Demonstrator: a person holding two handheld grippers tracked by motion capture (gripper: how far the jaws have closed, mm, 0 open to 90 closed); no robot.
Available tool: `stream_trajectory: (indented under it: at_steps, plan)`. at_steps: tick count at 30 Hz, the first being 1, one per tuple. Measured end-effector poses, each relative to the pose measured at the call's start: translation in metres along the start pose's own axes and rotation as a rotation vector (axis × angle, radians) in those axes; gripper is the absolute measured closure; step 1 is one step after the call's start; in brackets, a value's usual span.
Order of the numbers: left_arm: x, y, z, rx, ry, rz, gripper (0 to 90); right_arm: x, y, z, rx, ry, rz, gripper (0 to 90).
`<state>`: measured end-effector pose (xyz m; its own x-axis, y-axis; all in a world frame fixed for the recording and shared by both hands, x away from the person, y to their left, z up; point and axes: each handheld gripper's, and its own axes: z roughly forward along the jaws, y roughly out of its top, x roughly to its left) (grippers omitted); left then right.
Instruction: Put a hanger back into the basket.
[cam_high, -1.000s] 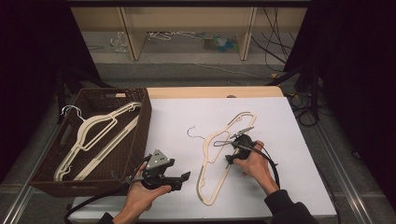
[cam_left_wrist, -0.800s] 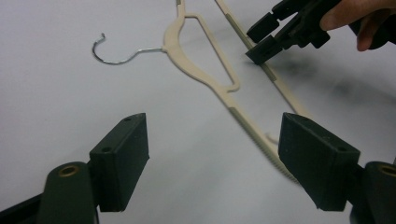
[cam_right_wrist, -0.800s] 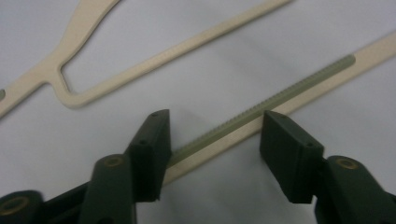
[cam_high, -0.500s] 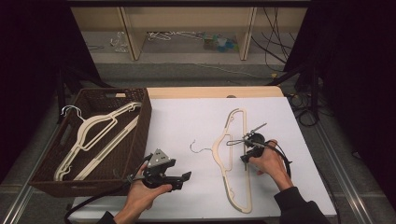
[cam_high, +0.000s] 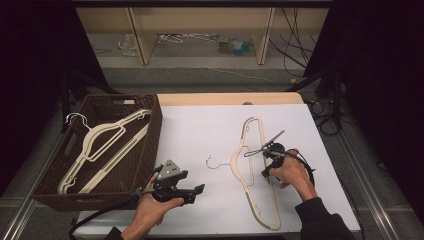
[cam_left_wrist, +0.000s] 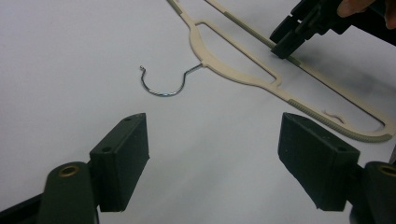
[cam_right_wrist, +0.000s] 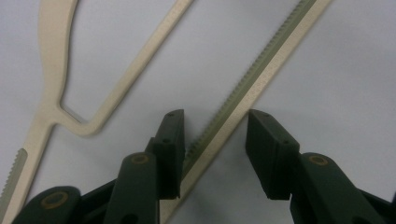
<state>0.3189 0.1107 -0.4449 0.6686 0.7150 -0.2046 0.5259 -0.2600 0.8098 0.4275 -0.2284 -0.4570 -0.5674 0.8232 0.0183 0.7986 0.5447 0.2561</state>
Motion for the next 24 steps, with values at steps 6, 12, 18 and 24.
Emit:
stream_trajectory:
  at_steps: [6, 12, 18, 24]
  plan:
    - [0.000, 0.000, -0.001, -0.003, 0.003, 0.005, 24.5, -0.002, 0.003, 0.000, 0.034, 0.004, -0.024, 60.9]
    - [-0.001, 0.000, -0.001, -0.014, 0.003, -0.003, 24.7, -0.004, 0.005, -0.001, 0.060, 0.011, -0.041, 64.8]
    - [-0.001, 0.001, -0.003, -0.017, 0.007, -0.001, 25.0, -0.009, 0.003, -0.001, 0.044, 0.022, -0.072, 71.1]
    - [0.000, 0.001, -0.003, -0.016, 0.007, 0.000, 25.1, -0.013, 0.003, -0.003, 0.058, 0.038, -0.135, 76.9]
